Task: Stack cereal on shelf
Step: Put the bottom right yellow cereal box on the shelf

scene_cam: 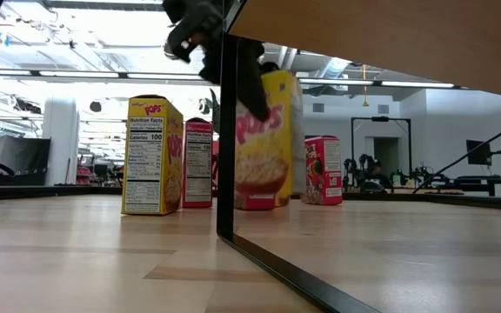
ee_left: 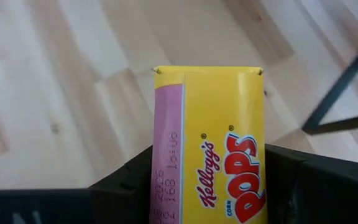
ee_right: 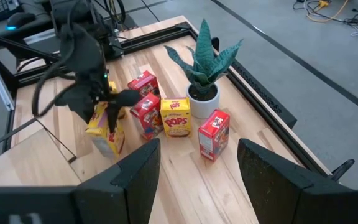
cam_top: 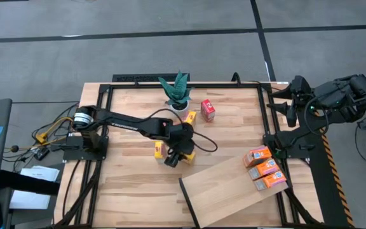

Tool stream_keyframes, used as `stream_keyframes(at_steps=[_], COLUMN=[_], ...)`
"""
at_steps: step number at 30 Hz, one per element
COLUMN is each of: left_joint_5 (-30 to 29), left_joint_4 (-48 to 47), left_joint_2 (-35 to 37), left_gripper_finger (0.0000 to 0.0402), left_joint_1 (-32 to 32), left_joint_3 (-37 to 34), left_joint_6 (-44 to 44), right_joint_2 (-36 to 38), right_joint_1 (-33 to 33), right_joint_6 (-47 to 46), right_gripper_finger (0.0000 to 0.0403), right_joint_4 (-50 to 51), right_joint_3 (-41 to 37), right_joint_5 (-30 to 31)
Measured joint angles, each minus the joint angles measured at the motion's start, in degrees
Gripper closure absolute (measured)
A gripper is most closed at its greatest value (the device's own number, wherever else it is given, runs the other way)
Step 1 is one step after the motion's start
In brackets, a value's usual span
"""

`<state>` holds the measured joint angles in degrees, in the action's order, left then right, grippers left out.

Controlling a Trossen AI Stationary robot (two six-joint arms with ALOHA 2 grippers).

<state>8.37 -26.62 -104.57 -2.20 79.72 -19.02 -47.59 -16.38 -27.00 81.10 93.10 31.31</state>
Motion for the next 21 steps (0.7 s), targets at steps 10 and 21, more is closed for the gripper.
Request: stream_keyframes(at_steps=[10, 21], left_joint_5=[-11.31, -19.45], left_joint_4=[-0.48, 14.47], left_joint_2=[11.49, 21.91], left_gripper_finger=[0.0228, 0.0228], left_joint_1=[-0.77, -4.43], left_joint_3=[0.0, 0.08], left_joint_6=[12.65, 25.76], right_joint_2=[-0.01, -0.31], right_joint_1=[0.0, 0.0], right_joint_6=[0.0, -0.04], right_gripper_finger=[0.0163, 0.0163], right_joint_4=[1.29, 0.81], right_joint_3=[0.0, 0.01], right_joint_5=[0.0, 0.0])
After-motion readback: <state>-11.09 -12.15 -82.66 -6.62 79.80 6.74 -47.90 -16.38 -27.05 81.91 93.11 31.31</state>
